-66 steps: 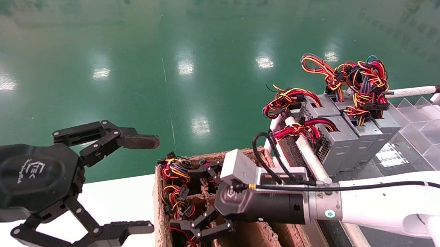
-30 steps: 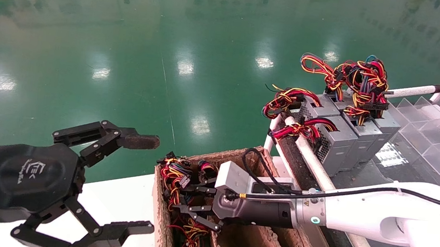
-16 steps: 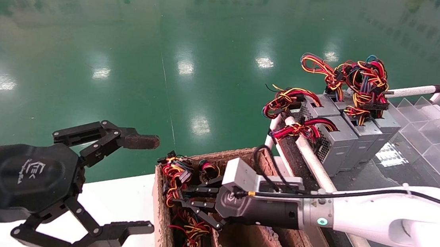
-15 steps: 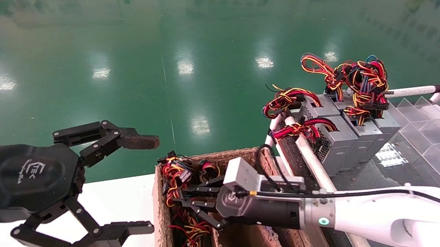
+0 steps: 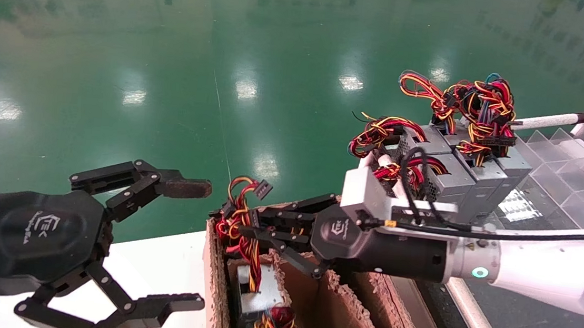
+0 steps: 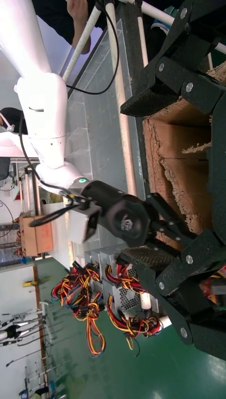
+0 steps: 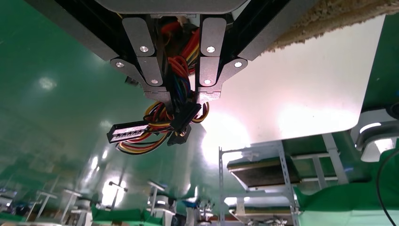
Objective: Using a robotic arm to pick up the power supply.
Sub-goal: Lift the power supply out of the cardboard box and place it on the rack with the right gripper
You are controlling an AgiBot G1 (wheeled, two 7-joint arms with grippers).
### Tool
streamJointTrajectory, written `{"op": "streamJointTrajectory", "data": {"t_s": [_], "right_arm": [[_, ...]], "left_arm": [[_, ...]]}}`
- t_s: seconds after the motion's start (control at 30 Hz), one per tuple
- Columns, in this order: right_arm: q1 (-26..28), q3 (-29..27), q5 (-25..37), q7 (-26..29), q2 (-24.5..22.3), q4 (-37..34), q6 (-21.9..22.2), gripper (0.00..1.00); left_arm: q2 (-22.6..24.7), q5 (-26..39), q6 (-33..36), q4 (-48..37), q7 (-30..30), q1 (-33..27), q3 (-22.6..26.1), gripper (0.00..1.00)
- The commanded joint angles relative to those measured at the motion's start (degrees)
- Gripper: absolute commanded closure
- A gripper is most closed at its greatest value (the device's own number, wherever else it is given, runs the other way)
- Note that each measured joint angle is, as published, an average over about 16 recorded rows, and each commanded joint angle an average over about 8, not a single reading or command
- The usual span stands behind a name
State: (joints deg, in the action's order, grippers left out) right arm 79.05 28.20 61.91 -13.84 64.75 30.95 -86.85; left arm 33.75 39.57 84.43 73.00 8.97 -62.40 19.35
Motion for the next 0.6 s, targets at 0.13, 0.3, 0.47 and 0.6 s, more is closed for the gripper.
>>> {"op": "streamJointTrajectory", "data": {"t_s": [0.13, 0.3, 0.47, 0.6], "right_arm": [[-0.8, -1.1, -1.5, 2.6, -1.9, 4.6, 0.7, 1.00], [-1.6, -2.5, -3.5, 5.3, -4.1, 9.4, 1.6, 1.00], [-2.0, -3.9, -5.2, 7.9, -6.2, 14.5, 2.7, 1.00], [-2.1, -5.0, -6.2, 9.9, -7.8, 18.6, 4.0, 1.00]], "left_arm": [[0.0, 0.0, 0.0, 0.0, 0.0, 0.0, 0.0, 0.00], [0.0, 0.0, 0.0, 0.0, 0.0, 0.0, 0.0, 0.00], [0.0, 0.0, 0.0, 0.0, 0.0, 0.0, 0.0, 0.00], [0.0, 0.0, 0.0, 0.0, 0.0, 0.0, 0.0, 0.00]]}}
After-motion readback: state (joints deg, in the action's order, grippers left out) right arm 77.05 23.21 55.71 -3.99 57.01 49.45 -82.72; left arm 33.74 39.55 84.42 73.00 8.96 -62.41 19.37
